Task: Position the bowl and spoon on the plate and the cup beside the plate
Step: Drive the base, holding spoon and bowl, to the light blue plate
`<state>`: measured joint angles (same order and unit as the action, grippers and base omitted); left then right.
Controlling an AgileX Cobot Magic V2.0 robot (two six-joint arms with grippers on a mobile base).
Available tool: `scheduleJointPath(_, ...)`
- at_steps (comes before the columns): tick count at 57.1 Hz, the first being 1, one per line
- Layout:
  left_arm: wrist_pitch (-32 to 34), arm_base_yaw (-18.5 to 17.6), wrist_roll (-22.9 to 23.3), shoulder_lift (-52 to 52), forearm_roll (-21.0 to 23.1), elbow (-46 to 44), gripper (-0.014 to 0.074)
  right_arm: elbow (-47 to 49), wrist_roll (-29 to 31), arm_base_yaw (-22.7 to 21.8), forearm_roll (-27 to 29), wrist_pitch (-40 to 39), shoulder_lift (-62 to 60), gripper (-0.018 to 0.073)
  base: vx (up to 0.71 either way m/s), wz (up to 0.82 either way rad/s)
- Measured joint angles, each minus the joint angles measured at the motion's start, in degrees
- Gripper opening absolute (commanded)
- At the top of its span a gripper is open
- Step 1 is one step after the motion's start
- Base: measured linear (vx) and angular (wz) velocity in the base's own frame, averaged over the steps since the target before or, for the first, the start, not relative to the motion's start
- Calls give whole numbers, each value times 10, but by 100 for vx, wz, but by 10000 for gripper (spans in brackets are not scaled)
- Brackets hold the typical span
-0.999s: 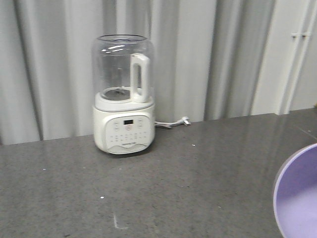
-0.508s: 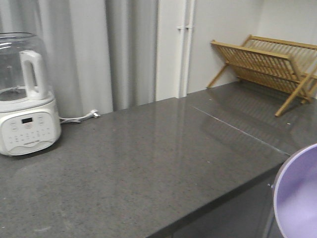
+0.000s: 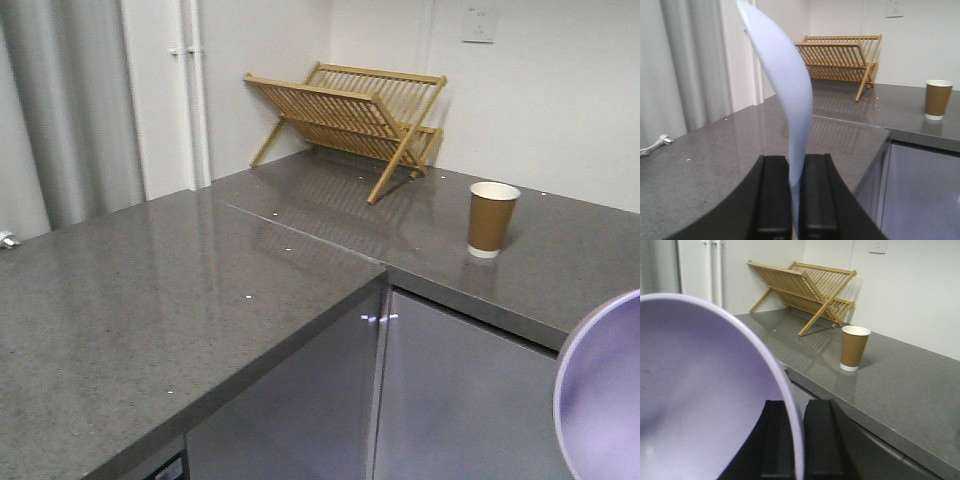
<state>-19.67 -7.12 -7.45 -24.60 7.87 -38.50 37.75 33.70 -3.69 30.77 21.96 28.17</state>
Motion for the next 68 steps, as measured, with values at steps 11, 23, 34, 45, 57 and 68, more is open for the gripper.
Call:
scheduleJointPath(11,0,0,0,0,0,0,-6,0,0,0,0,0,0,-9,-8,-43)
scheduleJointPath(23,0,0,0,0,0,0,-6,0,0,0,0,0,0,-9,-3,-46)
scheduleJointPath(34,0,0,0,0,0,0,-6,0,0,0,0,0,0,-9,2,-57)
scheduleJointPath(45,0,0,0,0,0,0,-6,0,0,0,0,0,0,-9,9,-59)
scheduleJointPath(57,-1,0,0,0,0,0,-6,0,0,0,0,1,0,-9,15,-48)
scheduleJointPath(68,-1,0,0,0,0,0,-6,0,0,0,0,1,0,-9,19,-35)
